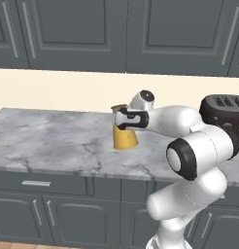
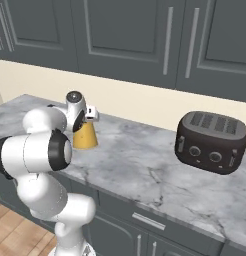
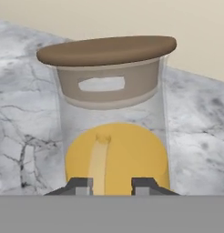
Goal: Move the pickle and corn from the top shelf to the second highest shelf to make space. Then, place the pitcher from the counter on the cleared top shelf.
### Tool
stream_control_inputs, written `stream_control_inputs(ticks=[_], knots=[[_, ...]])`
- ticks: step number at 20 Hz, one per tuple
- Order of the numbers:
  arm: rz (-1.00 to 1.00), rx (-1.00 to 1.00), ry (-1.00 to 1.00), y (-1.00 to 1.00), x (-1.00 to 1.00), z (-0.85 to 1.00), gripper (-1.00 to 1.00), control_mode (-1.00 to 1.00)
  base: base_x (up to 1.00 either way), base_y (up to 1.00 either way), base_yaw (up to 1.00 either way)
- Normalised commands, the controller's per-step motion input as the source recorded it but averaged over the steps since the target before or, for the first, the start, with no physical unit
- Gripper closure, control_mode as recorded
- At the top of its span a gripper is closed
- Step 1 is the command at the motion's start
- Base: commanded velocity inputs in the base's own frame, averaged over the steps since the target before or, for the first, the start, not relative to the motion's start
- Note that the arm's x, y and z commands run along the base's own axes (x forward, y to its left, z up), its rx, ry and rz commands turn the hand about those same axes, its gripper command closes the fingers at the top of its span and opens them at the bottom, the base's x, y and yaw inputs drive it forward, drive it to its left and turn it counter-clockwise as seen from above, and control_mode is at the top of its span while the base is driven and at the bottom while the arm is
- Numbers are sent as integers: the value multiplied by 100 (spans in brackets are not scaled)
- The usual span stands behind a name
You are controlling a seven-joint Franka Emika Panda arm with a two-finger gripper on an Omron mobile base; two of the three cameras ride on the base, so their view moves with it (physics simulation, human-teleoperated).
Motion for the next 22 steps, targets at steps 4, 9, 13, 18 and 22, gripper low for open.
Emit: stream_control_inputs(ticks=[4,9,13,18,22], knots=[[0,0,0,0,0,-3,100,-100,0,0,0],[0,0,-3,5,-23,-5,100,-100,0,0,0],[0,0,-11,10,-69,10,100,-100,0,0,0],[0,0,-12,10,-75,57,100,-100,0,0,0],[-4,0,-8,18,-87,81,100,-100,0,0,0]])
